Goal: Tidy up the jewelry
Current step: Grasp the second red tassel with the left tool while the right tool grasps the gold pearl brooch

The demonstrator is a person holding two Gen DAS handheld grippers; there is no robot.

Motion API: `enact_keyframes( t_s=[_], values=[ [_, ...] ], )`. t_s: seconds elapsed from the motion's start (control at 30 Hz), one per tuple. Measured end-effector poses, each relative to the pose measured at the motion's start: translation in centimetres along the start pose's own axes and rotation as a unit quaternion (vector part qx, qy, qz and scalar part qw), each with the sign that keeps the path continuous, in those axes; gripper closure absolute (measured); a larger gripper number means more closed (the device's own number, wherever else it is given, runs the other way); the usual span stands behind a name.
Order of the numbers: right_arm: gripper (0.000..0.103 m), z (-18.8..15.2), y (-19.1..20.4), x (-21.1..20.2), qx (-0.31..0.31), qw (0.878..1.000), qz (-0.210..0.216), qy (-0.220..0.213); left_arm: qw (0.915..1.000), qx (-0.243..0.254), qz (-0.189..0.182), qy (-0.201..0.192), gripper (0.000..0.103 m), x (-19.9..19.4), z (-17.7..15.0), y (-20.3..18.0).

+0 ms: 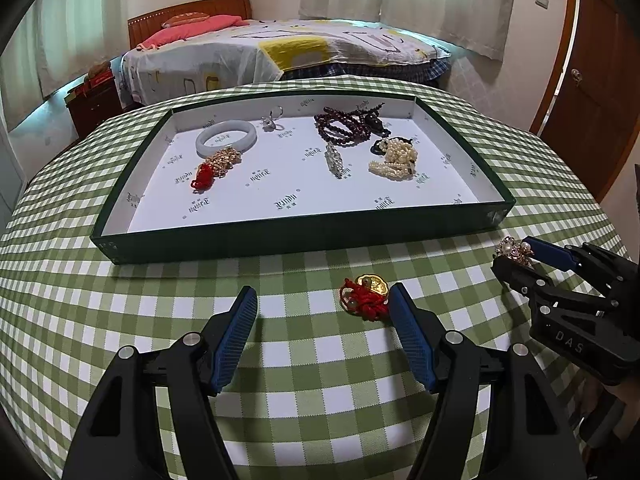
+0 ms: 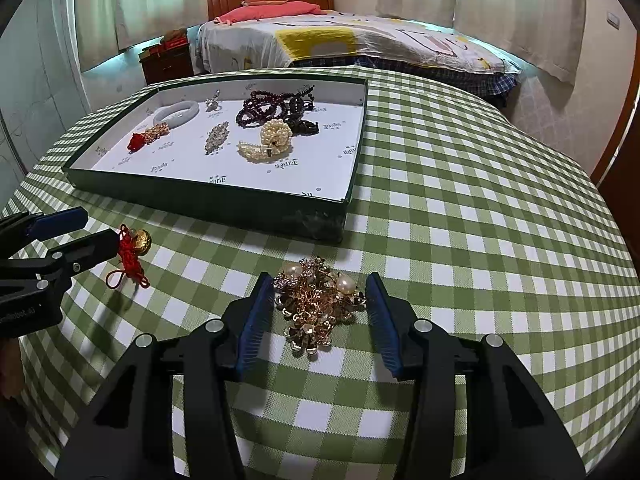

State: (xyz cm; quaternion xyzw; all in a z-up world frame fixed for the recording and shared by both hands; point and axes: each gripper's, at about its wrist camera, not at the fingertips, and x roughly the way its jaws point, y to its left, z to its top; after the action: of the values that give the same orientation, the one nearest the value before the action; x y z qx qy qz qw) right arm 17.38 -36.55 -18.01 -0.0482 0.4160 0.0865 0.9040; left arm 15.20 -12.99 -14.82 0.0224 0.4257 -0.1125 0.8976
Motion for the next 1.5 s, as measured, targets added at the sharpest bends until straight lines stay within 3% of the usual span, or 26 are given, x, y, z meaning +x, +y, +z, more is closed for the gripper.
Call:
enact_keyframes(
  t_s=[0.8, 1.07, 1.23, 1.5],
  values=[
    [0.056, 0.0, 0.0, -0.5, 0.004, 1.000, 0.009, 0.000, 0.9997, 0.013, -0.015, 0.012, 0.038, 1.4, -0.1, -1.3],
    [0.056, -0.1, 0.0, -0.4, 0.004, 1.000, 0.011, 0.001, 0.9994, 0.025, -0.022, 0.009, 0.067, 0.7, -0.6, -0.8],
    [0.056, -0.1, 0.0, -0.4, 0.003, 1.000, 0.011, 0.000, 0.9988, 0.034, -0.032, 0.009, 0.090, 0.7, -0.7, -0.7],
    [0.056, -0.2, 0.5, -0.3, -0.001, 1.000, 0.013, 0.000, 0.9982, 0.032, -0.050, 0.006, 0.094, 0.7, -0.7, -0.4]
  ],
)
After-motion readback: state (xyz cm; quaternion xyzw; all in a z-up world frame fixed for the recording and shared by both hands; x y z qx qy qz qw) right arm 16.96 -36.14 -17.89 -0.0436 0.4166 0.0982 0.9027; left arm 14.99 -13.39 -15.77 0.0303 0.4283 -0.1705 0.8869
